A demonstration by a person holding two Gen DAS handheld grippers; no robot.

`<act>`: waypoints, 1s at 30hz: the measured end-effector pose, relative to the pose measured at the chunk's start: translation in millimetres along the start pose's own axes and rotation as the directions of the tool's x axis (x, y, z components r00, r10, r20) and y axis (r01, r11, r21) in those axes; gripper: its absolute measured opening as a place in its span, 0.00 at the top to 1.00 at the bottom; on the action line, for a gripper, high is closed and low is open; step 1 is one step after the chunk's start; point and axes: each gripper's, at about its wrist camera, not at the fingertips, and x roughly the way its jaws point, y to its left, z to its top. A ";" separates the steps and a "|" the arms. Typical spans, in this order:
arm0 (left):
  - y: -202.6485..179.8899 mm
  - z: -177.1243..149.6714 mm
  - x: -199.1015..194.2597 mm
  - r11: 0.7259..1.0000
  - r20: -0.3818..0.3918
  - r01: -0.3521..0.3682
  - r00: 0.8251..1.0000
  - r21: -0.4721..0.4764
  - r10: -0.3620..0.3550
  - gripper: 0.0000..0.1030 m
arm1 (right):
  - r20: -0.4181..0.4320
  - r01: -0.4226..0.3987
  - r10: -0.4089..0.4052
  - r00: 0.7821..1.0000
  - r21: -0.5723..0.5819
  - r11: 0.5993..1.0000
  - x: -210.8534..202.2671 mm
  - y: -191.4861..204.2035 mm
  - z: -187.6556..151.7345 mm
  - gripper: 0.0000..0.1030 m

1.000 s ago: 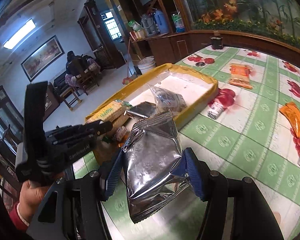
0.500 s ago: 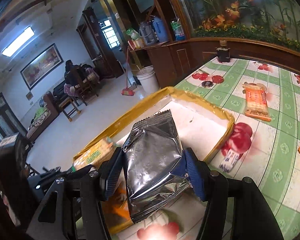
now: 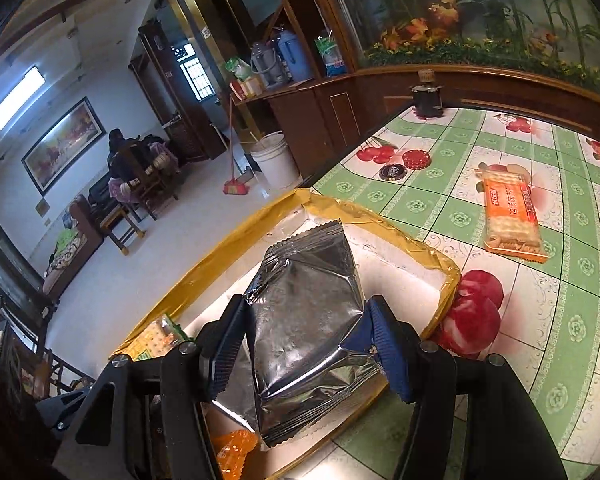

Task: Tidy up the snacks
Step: 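Carry the silver bag and milk packet into the tray and open both tools, then move both open tools back toward the white packets on the table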

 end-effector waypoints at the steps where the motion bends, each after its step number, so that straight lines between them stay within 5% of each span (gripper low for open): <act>1: -0.3 0.2 0.8 1.000 0.000 -0.001 1.000 0.001 0.001 0.83 | -0.005 0.002 -0.002 1.000 -0.002 1.000 2.2 -0.4 -0.7 0.39; 12: -3.2 4.5 2.8 1.000 -0.009 -0.019 1.000 0.013 0.019 0.79 | -0.026 -0.017 0.016 1.000 -0.005 1.000 9.6 -1.7 -2.0 0.37; 17: -3.6 5.0 -2.3 0.999 0.005 -0.037 0.999 0.000 0.037 0.25 | -0.009 -0.022 0.022 1.000 0.003 1.000 -1.2 -3.0 -2.5 0.37; 30: -12.0 3.9 -18.1 0.999 0.027 -0.053 0.998 -0.012 0.053 0.23 | 0.081 -0.047 0.036 0.996 0.139 0.989 -76.1 -40.6 -31.3 0.32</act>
